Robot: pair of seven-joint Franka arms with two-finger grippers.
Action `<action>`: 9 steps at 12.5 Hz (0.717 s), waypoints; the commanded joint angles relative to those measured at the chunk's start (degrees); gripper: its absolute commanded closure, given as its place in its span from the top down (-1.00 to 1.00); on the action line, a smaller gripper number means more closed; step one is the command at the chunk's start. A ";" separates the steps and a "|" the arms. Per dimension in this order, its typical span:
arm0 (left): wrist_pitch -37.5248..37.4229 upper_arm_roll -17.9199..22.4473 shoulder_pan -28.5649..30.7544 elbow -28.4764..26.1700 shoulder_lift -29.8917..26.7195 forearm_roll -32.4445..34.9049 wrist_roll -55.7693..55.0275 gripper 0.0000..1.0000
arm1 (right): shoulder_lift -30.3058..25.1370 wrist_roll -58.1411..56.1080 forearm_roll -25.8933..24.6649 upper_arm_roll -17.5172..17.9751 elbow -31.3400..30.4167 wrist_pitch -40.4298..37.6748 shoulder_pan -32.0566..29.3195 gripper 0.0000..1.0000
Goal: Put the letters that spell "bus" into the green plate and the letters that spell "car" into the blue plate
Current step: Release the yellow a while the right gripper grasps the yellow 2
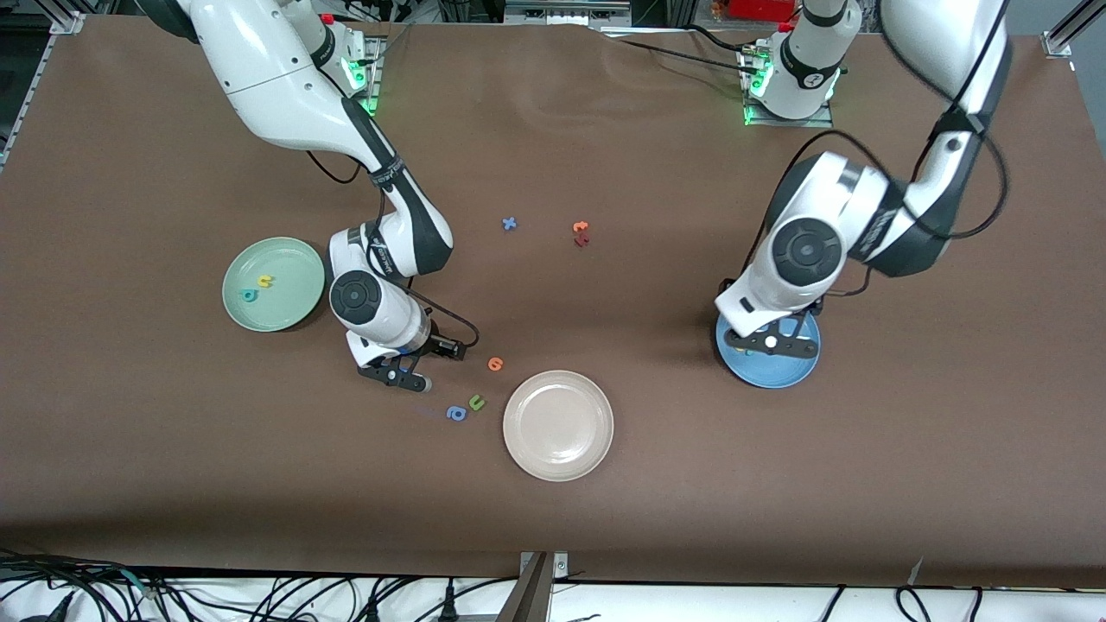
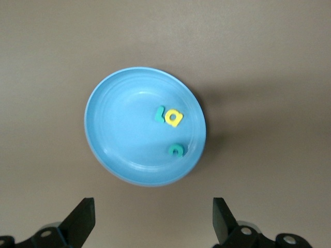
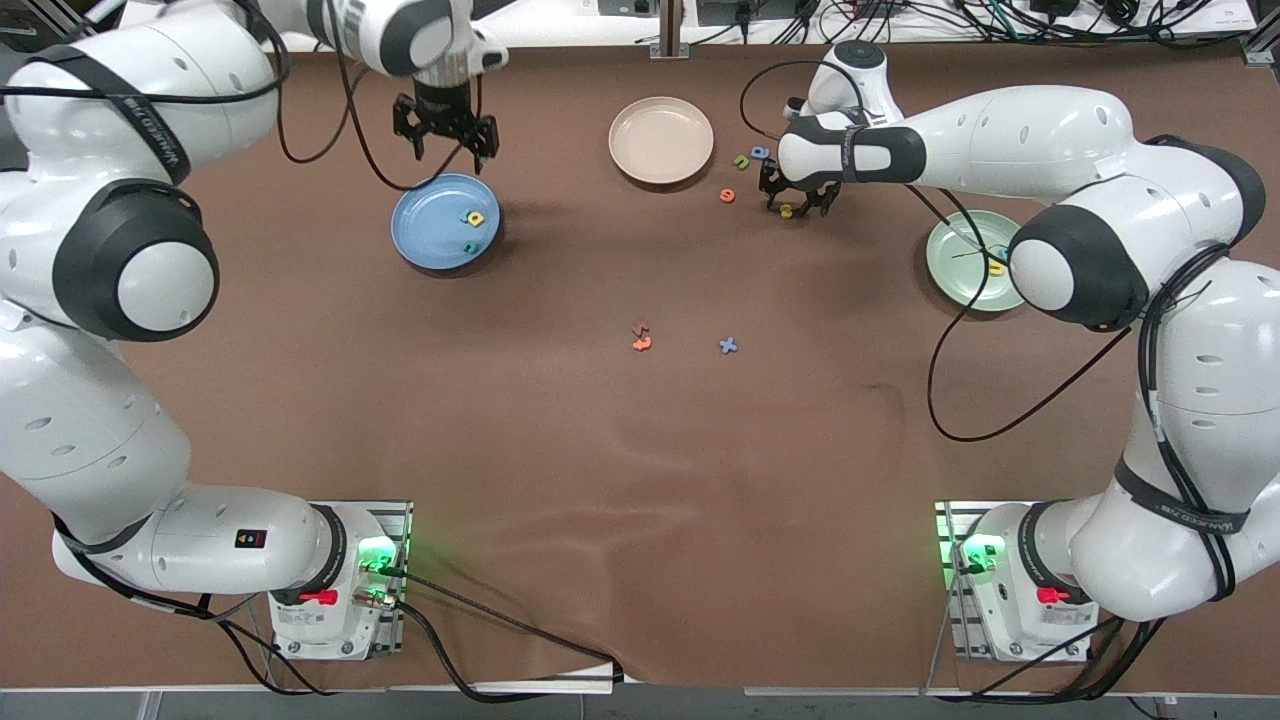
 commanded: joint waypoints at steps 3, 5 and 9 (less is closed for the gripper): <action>-19.97 -0.40 3.18 16.67 -2.18 -6.33 1.49 1.00 | 1.16 -0.76 0.14 0.80 1.44 -0.36 -0.31 0.06; -19.66 0.74 5.03 14.69 -7.60 -10.04 10.07 1.00 | 1.07 -0.49 0.32 2.03 1.44 -0.54 -0.31 0.06; -8.87 11.09 4.07 -2.50 -25.16 -14.41 20.11 1.00 | 0.98 -0.93 0.23 2.03 1.35 -1.59 -0.49 -0.14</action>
